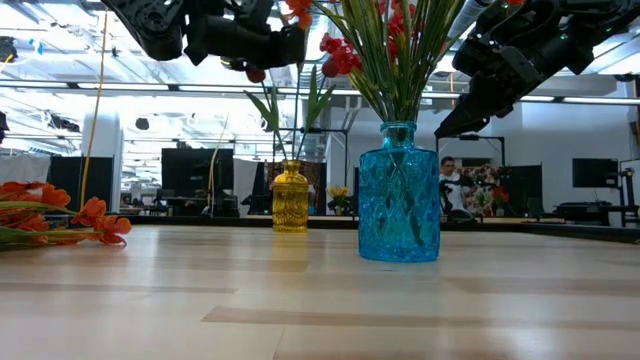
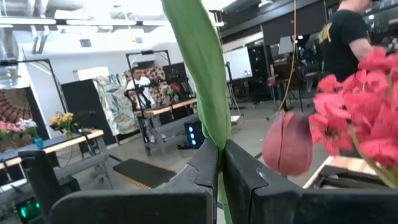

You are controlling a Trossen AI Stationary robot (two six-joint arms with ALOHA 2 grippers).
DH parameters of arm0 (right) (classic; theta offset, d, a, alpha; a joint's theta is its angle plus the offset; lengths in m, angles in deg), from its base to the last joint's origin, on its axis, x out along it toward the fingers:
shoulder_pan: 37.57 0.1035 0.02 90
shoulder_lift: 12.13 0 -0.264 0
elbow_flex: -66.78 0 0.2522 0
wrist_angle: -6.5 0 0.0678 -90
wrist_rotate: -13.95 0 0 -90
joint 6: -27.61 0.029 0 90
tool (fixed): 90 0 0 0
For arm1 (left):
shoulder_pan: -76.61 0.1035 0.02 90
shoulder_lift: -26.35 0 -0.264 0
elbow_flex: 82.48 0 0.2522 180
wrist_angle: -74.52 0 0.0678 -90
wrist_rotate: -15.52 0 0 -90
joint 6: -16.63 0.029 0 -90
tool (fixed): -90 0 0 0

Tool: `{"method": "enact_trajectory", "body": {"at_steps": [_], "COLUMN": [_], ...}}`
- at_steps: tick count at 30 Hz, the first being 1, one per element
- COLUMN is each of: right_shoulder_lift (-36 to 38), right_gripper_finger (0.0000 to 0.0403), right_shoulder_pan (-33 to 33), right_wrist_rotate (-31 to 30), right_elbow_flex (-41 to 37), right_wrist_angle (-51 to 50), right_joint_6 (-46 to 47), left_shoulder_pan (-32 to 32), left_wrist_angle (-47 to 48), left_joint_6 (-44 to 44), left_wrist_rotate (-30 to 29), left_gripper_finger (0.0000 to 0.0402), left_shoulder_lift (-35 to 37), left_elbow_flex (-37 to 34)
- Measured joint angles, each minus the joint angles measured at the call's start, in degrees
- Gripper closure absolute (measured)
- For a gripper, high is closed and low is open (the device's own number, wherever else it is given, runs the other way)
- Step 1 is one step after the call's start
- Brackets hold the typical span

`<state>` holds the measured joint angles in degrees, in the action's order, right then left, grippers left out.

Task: Sort flowers into vase by color
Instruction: Put the dark red flower into the yellow vase

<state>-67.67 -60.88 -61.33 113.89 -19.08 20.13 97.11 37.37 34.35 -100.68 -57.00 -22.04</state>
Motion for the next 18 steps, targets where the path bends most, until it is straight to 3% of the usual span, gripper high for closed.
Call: {"method": "enact_trajectory", "body": {"at_steps": [18], "right_shoulder_lift": [0.00], "right_gripper_finger": [0.0188], "right_shoulder_pan": [0.02], "right_wrist_rotate": [0.00], "right_elbow_flex": [0.02], "right_wrist_angle": [0.02], "right_joint_6": [-0.04], "left_shoulder_pan": [-0.02], "left_wrist_angle": [10.86], "left_joint_6": [-4.29], "left_wrist_rotate": [-0.87], "left_gripper_finger": [0.0387], "left_shoulder_lift": [-0.04], "left_elbow_flex": [-0.02]}}
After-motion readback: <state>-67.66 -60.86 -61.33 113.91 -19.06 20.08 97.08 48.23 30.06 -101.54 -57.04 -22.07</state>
